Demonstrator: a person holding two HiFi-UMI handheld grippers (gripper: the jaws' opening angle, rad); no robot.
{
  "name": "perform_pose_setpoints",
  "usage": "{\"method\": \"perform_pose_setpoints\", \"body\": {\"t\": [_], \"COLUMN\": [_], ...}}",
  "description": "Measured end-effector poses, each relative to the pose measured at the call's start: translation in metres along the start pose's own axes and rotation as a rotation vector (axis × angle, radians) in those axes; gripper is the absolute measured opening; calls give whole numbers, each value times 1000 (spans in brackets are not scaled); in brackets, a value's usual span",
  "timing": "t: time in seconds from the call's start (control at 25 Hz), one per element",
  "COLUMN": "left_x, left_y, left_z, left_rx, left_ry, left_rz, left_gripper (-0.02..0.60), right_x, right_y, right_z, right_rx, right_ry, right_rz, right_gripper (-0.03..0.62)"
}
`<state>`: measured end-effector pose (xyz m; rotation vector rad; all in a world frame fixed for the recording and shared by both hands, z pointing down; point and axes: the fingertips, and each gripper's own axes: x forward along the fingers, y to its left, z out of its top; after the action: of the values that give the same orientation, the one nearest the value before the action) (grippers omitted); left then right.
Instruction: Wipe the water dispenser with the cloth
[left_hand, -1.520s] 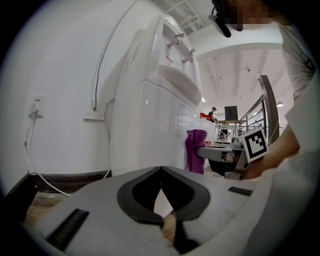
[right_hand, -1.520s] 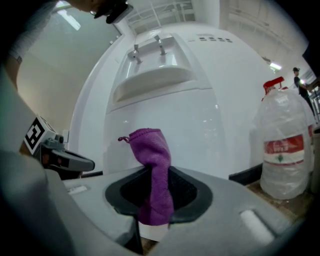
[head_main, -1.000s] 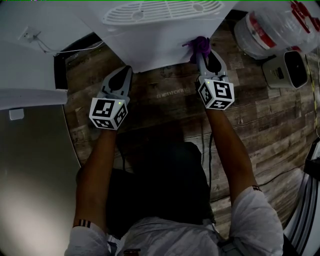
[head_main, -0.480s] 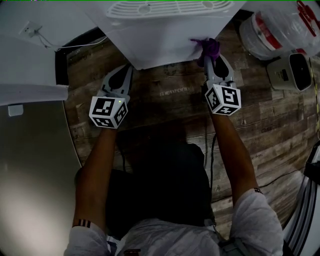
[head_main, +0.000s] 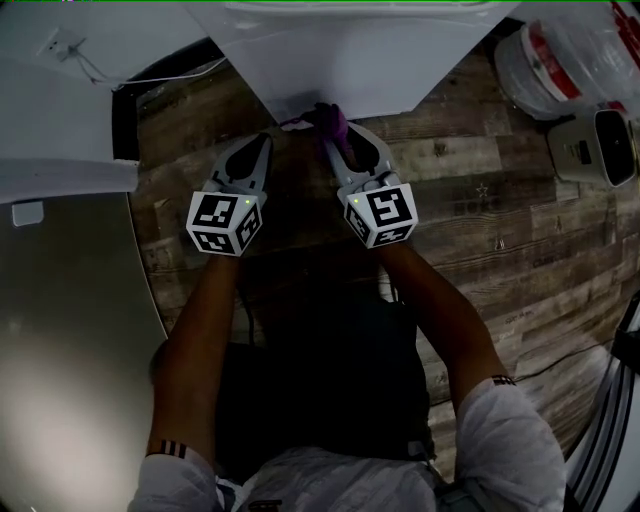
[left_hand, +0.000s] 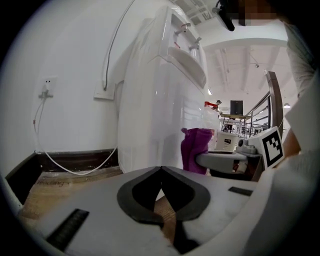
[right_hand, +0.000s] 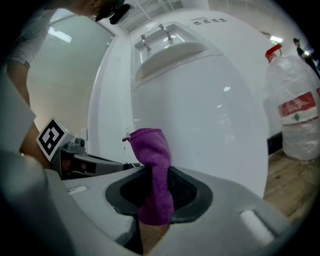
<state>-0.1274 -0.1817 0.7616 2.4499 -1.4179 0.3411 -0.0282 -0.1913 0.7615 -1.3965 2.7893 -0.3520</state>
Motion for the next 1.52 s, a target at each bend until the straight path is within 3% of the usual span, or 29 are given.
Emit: {"method": "perform_pose_setpoints", "body": {"t": [0.32, 1.0, 1.52], "left_x": [0, 16, 33], "left_y": [6, 4, -19], "left_z": [-22, -38, -44], "left_rx": [-14, -20, -22], "left_ry": [31, 78, 83], "left_rz": [0, -29, -67], "left_gripper": [-2, -2, -2], "right_x": [53, 66, 17], "right_y": [44, 36, -67], "right_z": [-27, -51, -59], "right_rx": [-45, -150, -83], "right_ry": [43, 101, 124], "right_rz": [97, 104, -114], "right_gripper": [101, 100, 100]}}
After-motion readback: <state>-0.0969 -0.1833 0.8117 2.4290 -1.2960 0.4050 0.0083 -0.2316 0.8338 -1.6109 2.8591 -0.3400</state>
